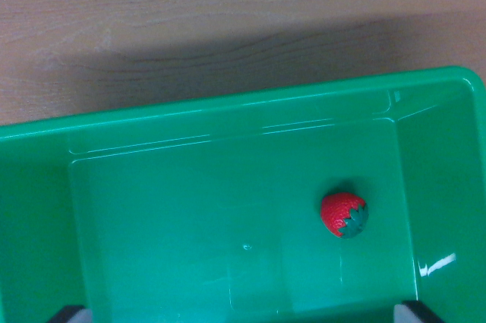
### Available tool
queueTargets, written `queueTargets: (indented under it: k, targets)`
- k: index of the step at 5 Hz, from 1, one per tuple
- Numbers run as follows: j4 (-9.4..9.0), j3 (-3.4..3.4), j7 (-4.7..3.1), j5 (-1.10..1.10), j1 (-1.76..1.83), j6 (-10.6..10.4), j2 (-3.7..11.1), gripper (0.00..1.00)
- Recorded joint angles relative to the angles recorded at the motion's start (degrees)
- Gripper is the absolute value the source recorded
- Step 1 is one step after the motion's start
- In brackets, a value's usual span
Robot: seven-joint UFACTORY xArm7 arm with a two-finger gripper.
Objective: Pick fruit
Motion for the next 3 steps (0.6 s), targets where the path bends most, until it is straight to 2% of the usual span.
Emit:
queueTargets:
  k: [1,2,3]
  targets:
    - [0.0,0.0,0.0,0.0,0.0,0.0,0.0,0.0]
    - [-1.5,-0.49,1.3,-0.44,0.0,-2.12,1.21,0.0]
    - [-1.5,-0.49,1.3,-0.44,0.0,-2.12,1.21,0.0]
